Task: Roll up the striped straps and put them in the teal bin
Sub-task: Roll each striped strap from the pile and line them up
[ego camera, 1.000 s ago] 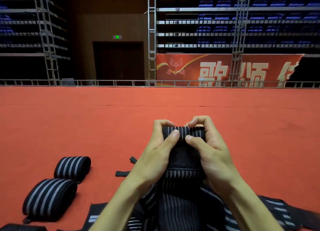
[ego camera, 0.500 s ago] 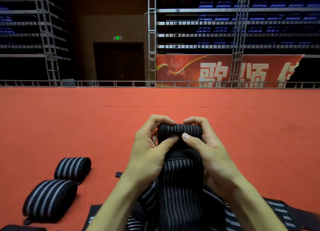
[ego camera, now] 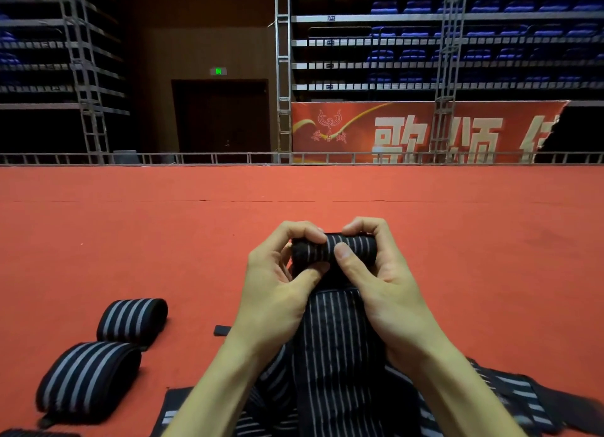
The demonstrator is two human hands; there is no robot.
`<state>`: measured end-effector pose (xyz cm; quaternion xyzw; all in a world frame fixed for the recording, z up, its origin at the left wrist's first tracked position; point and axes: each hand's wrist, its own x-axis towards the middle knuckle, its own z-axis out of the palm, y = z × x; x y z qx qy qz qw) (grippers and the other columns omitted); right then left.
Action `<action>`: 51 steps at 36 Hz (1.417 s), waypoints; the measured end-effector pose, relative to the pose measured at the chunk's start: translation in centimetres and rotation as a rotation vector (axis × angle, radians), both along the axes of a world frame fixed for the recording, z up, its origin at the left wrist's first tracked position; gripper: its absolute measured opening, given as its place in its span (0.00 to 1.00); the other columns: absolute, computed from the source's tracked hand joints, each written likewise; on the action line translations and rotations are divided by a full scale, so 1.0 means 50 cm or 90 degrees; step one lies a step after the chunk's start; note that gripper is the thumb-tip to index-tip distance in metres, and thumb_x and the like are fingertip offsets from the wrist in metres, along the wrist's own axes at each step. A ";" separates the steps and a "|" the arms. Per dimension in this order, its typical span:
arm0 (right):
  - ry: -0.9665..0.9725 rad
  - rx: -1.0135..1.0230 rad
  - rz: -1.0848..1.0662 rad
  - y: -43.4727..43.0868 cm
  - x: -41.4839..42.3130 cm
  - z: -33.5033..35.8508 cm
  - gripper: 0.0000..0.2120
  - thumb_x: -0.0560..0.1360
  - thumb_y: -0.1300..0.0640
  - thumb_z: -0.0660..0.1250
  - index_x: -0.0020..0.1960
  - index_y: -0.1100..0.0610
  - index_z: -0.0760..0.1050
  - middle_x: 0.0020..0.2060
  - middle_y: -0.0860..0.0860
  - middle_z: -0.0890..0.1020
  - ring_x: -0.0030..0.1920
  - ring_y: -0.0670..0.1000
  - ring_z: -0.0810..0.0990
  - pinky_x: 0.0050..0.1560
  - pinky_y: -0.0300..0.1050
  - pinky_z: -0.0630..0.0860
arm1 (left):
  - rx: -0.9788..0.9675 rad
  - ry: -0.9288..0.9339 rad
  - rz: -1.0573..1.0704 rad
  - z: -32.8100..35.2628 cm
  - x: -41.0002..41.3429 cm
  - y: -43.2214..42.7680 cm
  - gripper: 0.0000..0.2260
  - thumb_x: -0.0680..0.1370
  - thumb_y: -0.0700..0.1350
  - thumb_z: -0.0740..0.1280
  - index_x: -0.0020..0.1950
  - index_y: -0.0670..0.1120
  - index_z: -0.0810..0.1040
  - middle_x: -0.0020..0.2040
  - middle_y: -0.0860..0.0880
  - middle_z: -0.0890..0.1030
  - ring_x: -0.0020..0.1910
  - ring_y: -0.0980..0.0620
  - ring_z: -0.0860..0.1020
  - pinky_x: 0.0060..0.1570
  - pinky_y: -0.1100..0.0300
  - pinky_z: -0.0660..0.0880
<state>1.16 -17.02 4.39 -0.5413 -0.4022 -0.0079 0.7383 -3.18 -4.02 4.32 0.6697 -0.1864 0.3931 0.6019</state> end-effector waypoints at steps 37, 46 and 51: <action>0.049 0.041 0.018 -0.005 -0.007 0.010 0.11 0.77 0.69 0.66 0.49 0.53 0.71 0.39 0.48 0.82 0.39 0.47 0.81 0.38 0.40 0.78 | -0.101 0.090 -0.088 0.001 -0.006 -0.010 0.13 0.69 0.36 0.69 0.44 0.55 0.82 0.52 0.56 0.83 0.47 0.53 0.81 0.46 0.58 0.80; 0.017 0.067 -0.005 -0.005 0.000 0.005 0.09 0.70 0.63 0.69 0.46 0.52 0.74 0.42 0.54 0.81 0.46 0.61 0.81 0.49 0.58 0.79 | -0.132 0.118 -0.165 0.008 -0.013 -0.009 0.08 0.71 0.39 0.69 0.48 0.48 0.81 0.48 0.51 0.82 0.46 0.48 0.79 0.47 0.52 0.79; 0.020 0.067 -0.015 -0.002 -0.002 0.004 0.11 0.69 0.63 0.70 0.47 0.51 0.74 0.43 0.55 0.80 0.45 0.58 0.80 0.47 0.54 0.79 | -0.138 0.120 -0.122 0.011 -0.013 -0.008 0.10 0.71 0.38 0.69 0.49 0.50 0.81 0.47 0.51 0.83 0.42 0.48 0.80 0.43 0.52 0.80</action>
